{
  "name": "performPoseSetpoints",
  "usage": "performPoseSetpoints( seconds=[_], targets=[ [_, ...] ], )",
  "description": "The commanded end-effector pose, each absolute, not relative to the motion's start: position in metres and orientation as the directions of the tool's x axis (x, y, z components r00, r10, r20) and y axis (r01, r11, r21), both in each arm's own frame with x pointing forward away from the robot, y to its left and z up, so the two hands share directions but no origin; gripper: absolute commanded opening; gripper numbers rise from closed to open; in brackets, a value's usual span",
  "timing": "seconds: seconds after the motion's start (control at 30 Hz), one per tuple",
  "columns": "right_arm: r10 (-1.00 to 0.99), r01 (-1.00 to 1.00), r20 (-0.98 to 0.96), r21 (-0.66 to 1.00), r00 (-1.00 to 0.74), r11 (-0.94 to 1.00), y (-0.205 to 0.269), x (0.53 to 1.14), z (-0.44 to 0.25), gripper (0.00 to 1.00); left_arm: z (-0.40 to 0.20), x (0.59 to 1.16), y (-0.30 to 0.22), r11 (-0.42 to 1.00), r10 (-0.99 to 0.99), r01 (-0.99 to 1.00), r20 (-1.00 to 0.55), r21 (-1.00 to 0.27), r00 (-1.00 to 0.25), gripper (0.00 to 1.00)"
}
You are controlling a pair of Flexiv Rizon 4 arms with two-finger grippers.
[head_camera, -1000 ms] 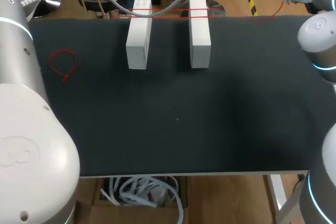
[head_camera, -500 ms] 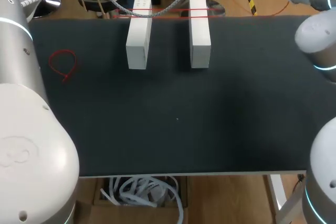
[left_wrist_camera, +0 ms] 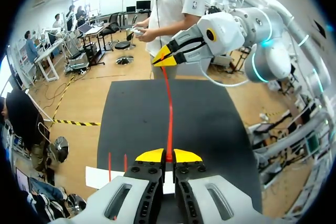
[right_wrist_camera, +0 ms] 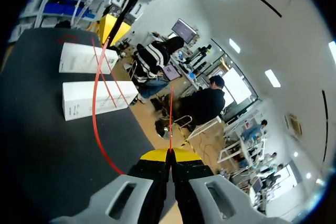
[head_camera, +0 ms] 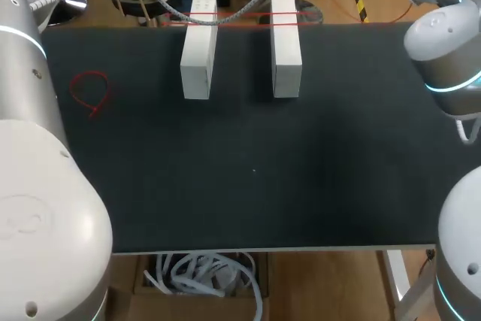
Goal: Grab the tape and strap the tape.
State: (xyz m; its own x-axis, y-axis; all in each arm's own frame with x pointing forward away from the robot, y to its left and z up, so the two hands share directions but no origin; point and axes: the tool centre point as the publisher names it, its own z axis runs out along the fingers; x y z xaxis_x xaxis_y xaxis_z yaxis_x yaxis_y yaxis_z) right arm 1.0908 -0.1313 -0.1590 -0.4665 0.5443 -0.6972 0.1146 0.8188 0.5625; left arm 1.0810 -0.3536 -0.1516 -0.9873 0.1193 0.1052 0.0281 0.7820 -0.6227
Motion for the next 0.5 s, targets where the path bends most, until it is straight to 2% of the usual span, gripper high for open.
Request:
performPoseSetpoints(
  seconds=[0.03, 0.17, 0.33, 0.5],
  targets=[
    [0.493, 0.192, -0.774, 0.455, -0.397, 0.87, -0.1278, 1.0921, -0.1608, 0.0, -0.1509, 1.0815, -0.3538, 0.785, 0.119, 0.028, 0.107, -0.619, -0.987, 0.0],
    [0.435, 0.174, -0.839, 0.399, -0.326, 0.9, -0.1279, 1.093, -0.1582, 0.0, -0.1509, 1.0815, -0.3538, 0.785, 0.119, 0.028, 0.107, -0.619, -0.987, 0.0],
    [0.493, 0.215, -0.84, 0.451, -0.226, 0.866, -0.131, 1.0965, -0.1575, 0.0, -0.1509, 1.0815, -0.3538, 0.785, 0.119, 0.028, 0.107, -0.619, -0.987, 0.0],
    [0.489, 0.213, -0.835, 0.445, -0.252, 0.87, -0.123, 1.099, -0.16, 0.0, -0.1509, 1.0815, -0.3538, 0.785, 0.119, 0.028, 0.107, -0.619, -0.987, 0.0]
  ],
)
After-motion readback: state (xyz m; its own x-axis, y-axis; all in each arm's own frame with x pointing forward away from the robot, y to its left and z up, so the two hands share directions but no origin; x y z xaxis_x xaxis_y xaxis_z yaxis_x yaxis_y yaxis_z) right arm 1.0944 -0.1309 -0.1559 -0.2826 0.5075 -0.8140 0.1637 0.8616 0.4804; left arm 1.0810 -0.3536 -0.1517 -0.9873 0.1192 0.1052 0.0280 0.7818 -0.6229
